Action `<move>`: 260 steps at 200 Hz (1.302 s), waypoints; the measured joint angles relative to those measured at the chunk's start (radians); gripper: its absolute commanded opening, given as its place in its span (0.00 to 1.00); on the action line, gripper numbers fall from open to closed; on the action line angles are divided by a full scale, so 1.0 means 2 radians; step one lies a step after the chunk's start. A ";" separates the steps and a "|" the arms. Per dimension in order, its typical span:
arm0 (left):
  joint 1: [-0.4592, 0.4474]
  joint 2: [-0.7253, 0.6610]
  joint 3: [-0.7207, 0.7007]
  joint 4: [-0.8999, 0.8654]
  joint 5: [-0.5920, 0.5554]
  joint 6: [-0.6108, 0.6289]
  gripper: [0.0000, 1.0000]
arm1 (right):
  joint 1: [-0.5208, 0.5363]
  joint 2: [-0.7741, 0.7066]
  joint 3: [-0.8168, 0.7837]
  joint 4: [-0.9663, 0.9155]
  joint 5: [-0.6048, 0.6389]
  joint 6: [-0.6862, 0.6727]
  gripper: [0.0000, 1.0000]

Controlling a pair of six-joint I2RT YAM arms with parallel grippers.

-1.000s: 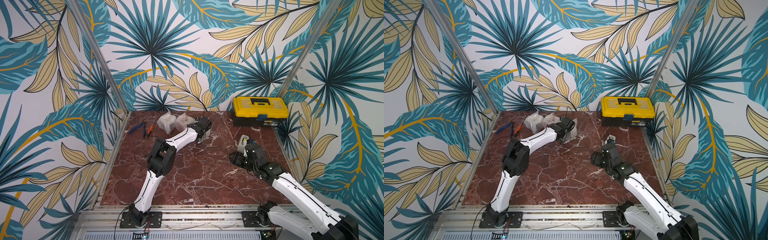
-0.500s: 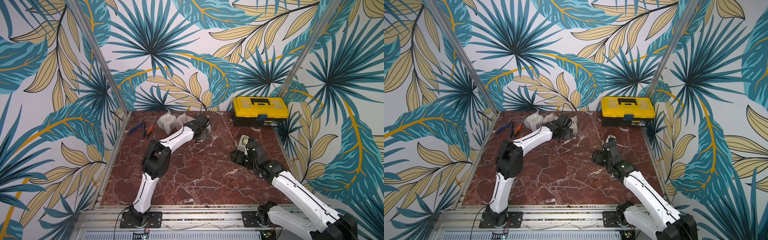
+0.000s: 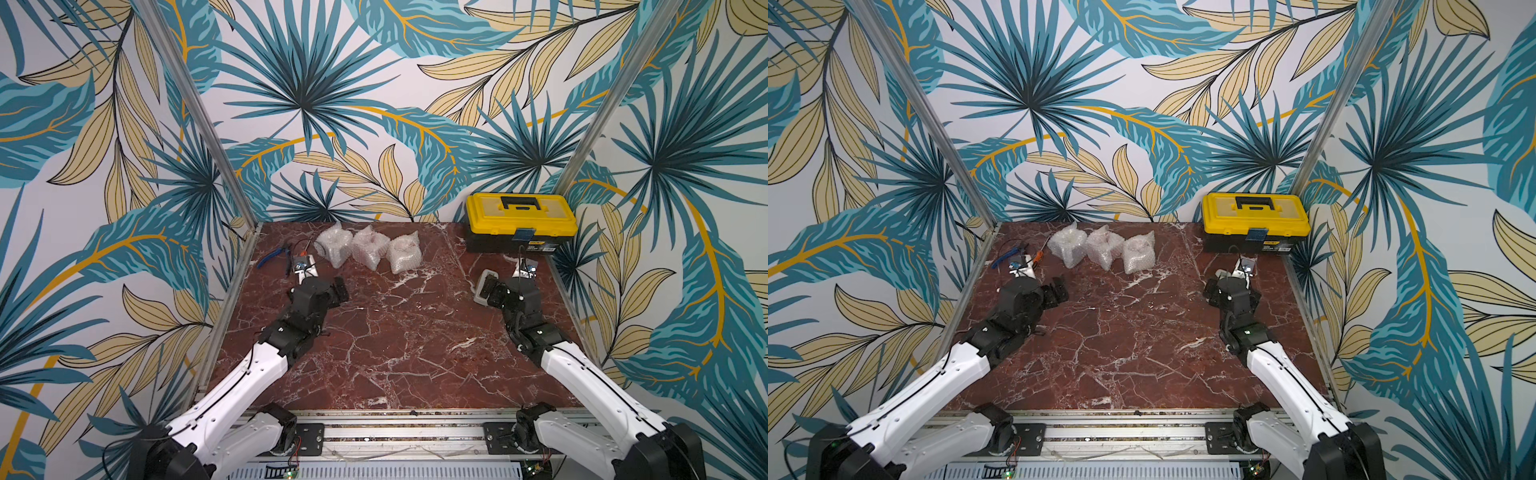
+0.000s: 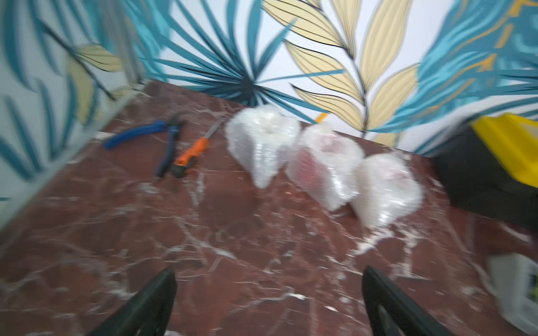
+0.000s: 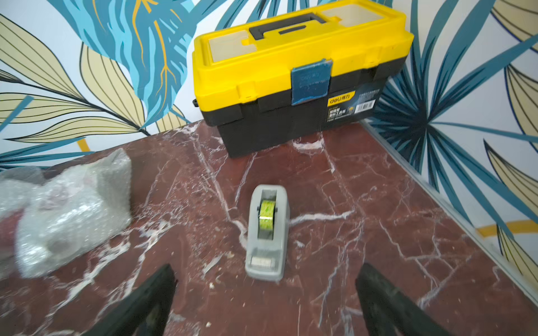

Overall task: Wrap mugs in bubble wrap
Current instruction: Reset both arms

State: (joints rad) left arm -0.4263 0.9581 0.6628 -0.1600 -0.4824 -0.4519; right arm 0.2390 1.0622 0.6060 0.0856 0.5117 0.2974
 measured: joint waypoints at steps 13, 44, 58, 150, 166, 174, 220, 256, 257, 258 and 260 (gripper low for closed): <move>0.014 -0.028 -0.044 0.024 -0.026 0.040 1.00 | -0.019 0.030 -0.027 0.050 -0.006 -0.026 0.99; 0.056 -0.077 -0.139 0.104 -0.047 0.124 1.00 | -0.049 0.103 -0.044 0.117 -0.024 -0.076 0.99; 0.084 -0.078 -0.174 0.145 -0.035 0.142 1.00 | -0.054 0.127 -0.046 0.147 -0.031 -0.099 0.99; 0.175 0.121 -0.208 0.375 0.121 0.228 1.00 | -0.132 0.217 -0.134 0.409 -0.159 -0.132 0.99; 0.182 0.150 -0.193 0.394 0.145 0.233 1.00 | -0.132 0.217 -0.142 0.442 -0.169 -0.132 0.99; 0.186 0.163 -0.185 0.404 0.157 0.234 1.00 | -0.132 0.217 -0.146 0.452 -0.172 -0.132 0.99; 0.205 0.251 -0.159 0.465 0.207 0.232 1.00 | -0.132 0.217 -0.149 0.467 -0.178 -0.132 0.99; 0.219 0.290 -0.155 0.489 0.214 0.220 1.00 | -0.132 0.217 -0.146 0.461 -0.160 -0.127 0.99; 0.220 0.290 -0.155 0.489 0.213 0.220 1.00 | -0.132 0.217 -0.145 0.460 -0.159 -0.126 0.99; 0.220 0.290 -0.155 0.489 0.213 0.220 1.00 | -0.132 0.217 -0.145 0.460 -0.159 -0.126 0.99; 0.221 0.289 -0.154 0.489 0.213 0.220 1.00 | -0.132 0.217 -0.144 0.459 -0.158 -0.126 0.99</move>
State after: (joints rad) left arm 0.0166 1.5368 0.3538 0.8181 -0.0555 -0.0124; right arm -0.0257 1.4971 0.3176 1.0035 0.1955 0.0456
